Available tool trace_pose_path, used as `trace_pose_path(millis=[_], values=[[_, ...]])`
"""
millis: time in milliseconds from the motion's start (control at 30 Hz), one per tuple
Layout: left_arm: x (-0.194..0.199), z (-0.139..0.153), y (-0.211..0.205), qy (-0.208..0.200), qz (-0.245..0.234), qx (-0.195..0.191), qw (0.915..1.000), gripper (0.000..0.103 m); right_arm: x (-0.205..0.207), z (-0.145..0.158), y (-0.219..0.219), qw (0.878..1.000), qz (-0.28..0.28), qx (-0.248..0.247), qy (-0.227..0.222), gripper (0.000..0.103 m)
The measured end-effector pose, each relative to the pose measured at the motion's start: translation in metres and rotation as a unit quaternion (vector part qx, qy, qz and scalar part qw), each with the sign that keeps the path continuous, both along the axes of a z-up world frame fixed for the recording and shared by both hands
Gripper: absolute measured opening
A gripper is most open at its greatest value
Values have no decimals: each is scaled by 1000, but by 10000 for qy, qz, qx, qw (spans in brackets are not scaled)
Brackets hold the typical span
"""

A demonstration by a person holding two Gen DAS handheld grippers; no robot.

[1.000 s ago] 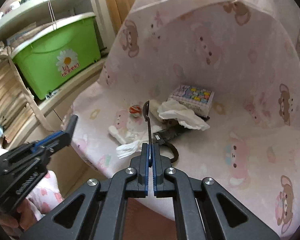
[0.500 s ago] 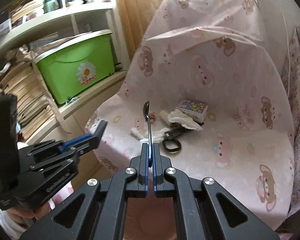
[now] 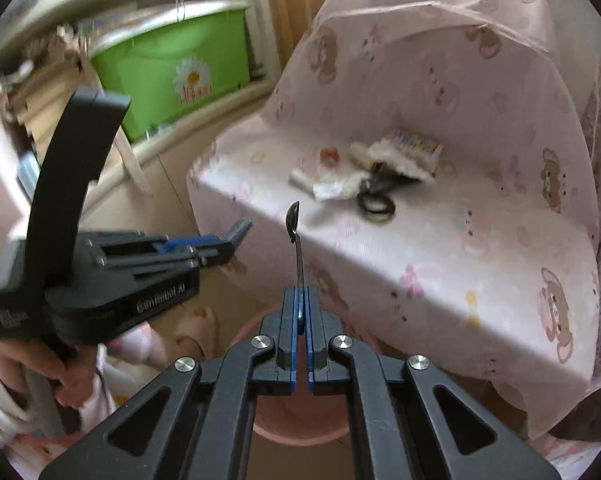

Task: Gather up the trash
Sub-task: 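Lower both tools over the pink wastebasket and open them to drop the items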

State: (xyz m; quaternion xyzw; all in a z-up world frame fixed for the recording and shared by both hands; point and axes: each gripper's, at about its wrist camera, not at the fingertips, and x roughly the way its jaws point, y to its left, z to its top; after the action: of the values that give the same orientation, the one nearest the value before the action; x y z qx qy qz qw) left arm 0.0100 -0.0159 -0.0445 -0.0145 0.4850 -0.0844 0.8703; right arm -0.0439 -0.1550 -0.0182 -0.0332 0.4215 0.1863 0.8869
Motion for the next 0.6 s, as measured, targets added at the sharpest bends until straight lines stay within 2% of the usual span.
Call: trace_pose_path(millis=[33, 167, 333, 600], values=[[1, -4, 1, 99, 1, 4, 10000, 9, 1, -7, 3, 9998, 5, -190, 118, 4], [3, -22, 1, 513, -59, 11, 9987, 9, 5, -29, 5, 9981, 48, -218, 571, 4], [6, -41, 0, 892, -74, 64, 9960, 9, 7, -57, 5, 9935, -24, -480, 1032, 4], [23, -92, 0, 1813, 82, -71, 9834, 9, 21, -123, 20, 9772, 28, -958, 1892, 4]])
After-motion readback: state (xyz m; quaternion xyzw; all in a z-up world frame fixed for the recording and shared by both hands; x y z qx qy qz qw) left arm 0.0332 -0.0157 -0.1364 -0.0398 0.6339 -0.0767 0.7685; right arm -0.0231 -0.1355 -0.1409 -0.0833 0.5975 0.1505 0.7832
